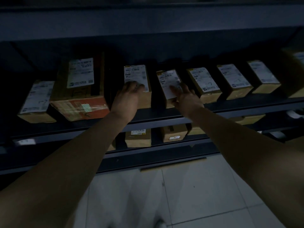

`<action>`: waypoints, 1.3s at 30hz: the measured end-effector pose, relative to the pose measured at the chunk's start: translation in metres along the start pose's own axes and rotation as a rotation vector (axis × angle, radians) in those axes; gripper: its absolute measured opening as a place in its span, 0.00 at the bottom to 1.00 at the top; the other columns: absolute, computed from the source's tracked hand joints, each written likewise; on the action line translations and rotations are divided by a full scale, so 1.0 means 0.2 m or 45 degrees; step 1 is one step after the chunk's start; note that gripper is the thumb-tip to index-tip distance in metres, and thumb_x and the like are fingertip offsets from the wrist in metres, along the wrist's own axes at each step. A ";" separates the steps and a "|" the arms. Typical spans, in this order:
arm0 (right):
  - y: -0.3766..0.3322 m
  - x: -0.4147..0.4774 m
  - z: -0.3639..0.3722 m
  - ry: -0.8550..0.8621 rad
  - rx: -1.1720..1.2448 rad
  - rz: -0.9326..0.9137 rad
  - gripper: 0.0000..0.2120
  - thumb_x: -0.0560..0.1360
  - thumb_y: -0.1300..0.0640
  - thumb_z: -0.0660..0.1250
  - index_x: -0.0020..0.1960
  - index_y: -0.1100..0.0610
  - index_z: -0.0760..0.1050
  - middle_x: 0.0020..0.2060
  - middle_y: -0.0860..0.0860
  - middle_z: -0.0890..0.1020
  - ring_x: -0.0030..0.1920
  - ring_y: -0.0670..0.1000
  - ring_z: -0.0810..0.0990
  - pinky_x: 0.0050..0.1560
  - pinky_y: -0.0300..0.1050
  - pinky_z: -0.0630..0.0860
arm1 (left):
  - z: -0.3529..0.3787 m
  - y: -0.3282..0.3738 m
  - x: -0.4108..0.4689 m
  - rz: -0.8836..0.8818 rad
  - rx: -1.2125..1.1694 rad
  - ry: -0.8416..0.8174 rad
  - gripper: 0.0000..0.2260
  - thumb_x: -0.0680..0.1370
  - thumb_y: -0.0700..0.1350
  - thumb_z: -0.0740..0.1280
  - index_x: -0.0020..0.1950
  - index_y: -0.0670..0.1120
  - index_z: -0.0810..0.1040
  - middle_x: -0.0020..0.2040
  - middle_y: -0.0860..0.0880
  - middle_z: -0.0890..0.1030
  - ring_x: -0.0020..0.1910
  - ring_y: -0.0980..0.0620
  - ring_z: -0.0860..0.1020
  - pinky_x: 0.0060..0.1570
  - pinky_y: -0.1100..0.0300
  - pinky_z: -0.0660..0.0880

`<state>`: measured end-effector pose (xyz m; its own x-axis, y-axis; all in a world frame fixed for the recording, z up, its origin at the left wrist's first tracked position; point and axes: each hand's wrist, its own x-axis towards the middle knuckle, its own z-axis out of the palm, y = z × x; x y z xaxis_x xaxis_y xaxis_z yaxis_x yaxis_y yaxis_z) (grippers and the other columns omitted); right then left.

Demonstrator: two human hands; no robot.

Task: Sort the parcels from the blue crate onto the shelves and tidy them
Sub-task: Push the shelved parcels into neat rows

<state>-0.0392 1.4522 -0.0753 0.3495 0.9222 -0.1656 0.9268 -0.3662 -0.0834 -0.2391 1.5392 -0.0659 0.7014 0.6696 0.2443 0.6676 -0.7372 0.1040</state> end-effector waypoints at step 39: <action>1.24 -0.08 -0.12 -0.038 0.034 0.021 0.33 0.81 0.53 0.61 0.79 0.43 0.45 0.79 0.53 0.44 0.76 0.61 0.54 0.68 0.53 0.68 | 0.31 1.07 0.55 0.109 -0.034 -0.301 0.25 0.79 0.33 0.58 0.75 0.45 0.61 0.75 0.43 0.62 0.72 0.43 0.61 0.69 0.52 0.62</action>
<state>0.1890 1.3489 -0.0705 0.3604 0.9119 -0.1963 0.9167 -0.3852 -0.1063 -0.0032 1.4600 -0.0763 0.7959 0.6050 0.0216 0.5988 -0.7920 0.1191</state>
